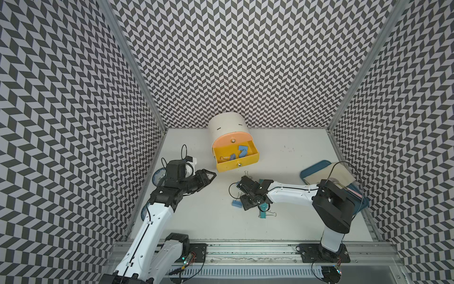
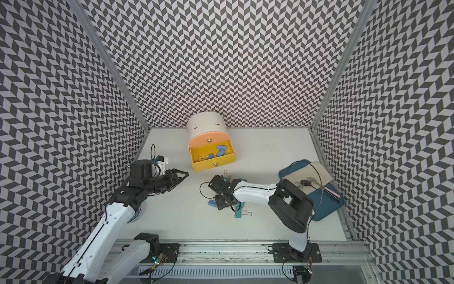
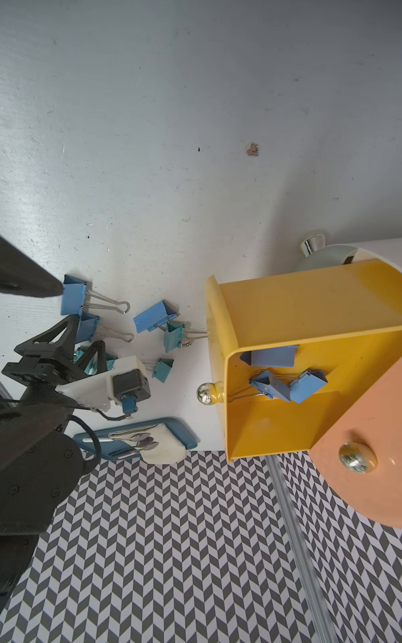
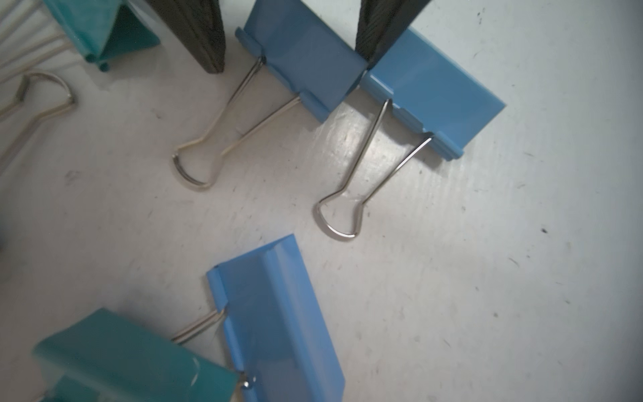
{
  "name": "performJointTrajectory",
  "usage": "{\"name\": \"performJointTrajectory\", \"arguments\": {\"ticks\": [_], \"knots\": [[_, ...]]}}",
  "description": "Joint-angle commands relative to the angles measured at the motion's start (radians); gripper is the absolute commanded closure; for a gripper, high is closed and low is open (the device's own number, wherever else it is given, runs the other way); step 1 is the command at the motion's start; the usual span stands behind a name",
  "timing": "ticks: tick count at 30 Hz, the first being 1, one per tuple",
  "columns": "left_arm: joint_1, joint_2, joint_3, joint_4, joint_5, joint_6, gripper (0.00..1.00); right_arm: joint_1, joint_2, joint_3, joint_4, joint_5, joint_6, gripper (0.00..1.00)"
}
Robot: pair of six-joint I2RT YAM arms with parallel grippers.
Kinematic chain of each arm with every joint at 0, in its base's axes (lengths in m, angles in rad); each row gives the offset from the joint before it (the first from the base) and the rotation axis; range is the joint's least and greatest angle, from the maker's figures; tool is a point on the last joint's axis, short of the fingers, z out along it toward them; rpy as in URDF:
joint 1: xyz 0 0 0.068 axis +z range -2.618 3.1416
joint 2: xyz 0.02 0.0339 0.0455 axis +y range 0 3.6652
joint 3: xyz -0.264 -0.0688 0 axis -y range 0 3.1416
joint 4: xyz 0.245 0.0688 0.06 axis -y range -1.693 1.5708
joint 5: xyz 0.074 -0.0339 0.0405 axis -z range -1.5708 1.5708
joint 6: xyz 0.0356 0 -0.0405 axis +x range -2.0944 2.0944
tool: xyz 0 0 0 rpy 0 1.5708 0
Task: Put the binder clips in the drawer according to color
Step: Move the binder clip to the center of the board.
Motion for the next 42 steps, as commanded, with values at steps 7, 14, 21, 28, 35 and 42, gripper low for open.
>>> {"name": "performJointTrajectory", "arguments": {"ticks": [7, 14, 21, 28, 35, 42], "knots": [[0.004, -0.025, -0.002, -0.030, 0.010, 0.031, 0.46, 0.021, 0.037, 0.042, -0.007, 0.033, 0.035, 0.33], [0.007, -0.031, -0.003, -0.034, 0.012, 0.031, 0.46, 0.020, 0.055, 0.044, -0.011, 0.042, 0.042, 0.35], [0.007, -0.045, -0.006, -0.040, 0.009, 0.026, 0.46, 0.020, 0.024, 0.014, -0.016, 0.064, 0.043, 0.35], [0.008, -0.053, -0.010, -0.033, 0.010, 0.011, 0.46, 0.018, -0.039, -0.039, -0.023, 0.093, 0.037, 0.34], [0.007, -0.059, -0.016, -0.025, 0.010, -0.006, 0.46, -0.015, -0.084, -0.107, -0.024, 0.116, 0.031, 0.40], [0.008, -0.071, -0.018, -0.030, 0.005, -0.014, 0.46, -0.073, -0.098, -0.104, -0.013, 0.107, 0.003, 0.44]]}}
